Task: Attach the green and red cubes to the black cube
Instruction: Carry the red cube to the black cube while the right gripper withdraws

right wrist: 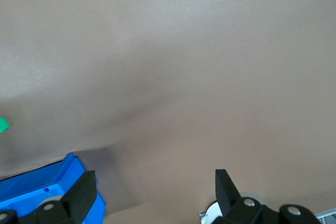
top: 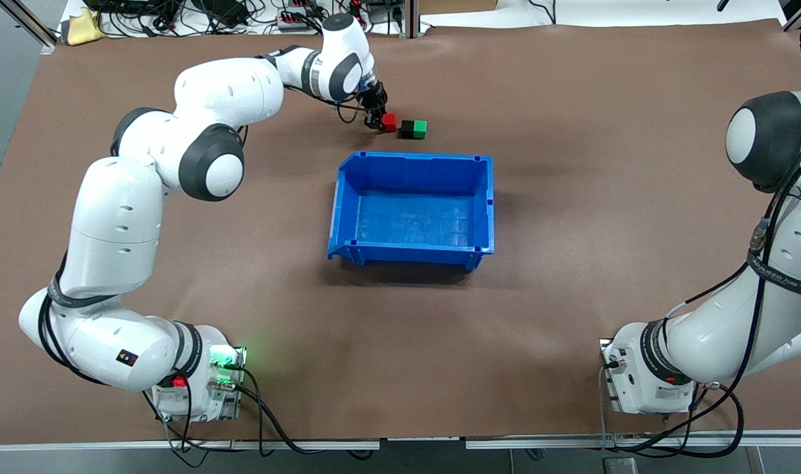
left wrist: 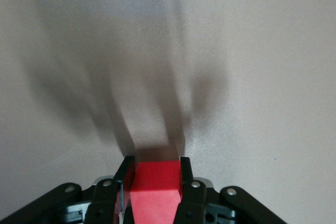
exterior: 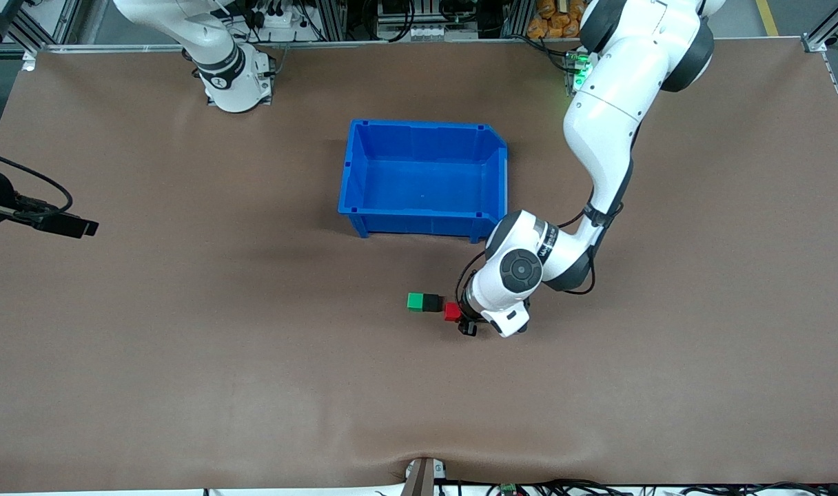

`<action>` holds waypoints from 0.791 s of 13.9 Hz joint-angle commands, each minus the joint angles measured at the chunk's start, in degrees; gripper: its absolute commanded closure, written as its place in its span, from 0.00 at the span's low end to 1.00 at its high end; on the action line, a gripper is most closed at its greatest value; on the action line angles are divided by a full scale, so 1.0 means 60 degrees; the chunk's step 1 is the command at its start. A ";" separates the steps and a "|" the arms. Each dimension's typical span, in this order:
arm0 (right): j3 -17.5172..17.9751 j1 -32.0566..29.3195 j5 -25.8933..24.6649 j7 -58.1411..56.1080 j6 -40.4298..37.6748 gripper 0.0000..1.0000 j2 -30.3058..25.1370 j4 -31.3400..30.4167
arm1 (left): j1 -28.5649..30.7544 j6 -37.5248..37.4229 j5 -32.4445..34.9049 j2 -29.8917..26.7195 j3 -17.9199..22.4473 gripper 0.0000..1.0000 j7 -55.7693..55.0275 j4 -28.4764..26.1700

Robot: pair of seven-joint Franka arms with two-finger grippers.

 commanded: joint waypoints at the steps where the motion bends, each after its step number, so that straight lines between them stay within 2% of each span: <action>1: 0.0221 -0.0189 -0.0269 -0.0204 -0.0208 0.00 -0.0697 -0.0271 | -0.0254 0.0036 -0.0130 0.0238 0.0203 1.00 -0.0155 0.0256; 3: 0.0469 -0.0480 -0.0227 -0.0219 -0.0107 0.00 -0.1094 -0.0782 | -0.0430 -0.0037 -0.0057 0.0223 0.0247 1.00 -0.0140 0.0241; 6: 0.1960 -0.1549 -0.0343 -0.0394 0.0478 0.00 -0.1578 -0.1442 | -0.0430 -0.0460 0.0002 0.0150 0.0262 1.00 -0.0097 0.0227; 8: 0.2649 -0.2119 -0.0621 -0.0424 0.0814 0.00 -0.1973 -0.1983 | -0.0430 -0.0536 0.0016 0.0106 0.0262 1.00 -0.0096 0.0197; 9: 0.3059 -0.2485 -0.0651 -0.0424 0.1150 0.00 -0.2323 -0.2552 | -0.0430 -0.0536 0.0016 0.0120 0.0262 1.00 -0.0096 0.0197; 11: 0.3472 -0.2548 -0.1189 -0.0468 0.2173 0.00 -0.3346 -0.4058 | -0.0430 -0.0536 0.0016 0.0135 0.0262 1.00 -0.0096 0.0197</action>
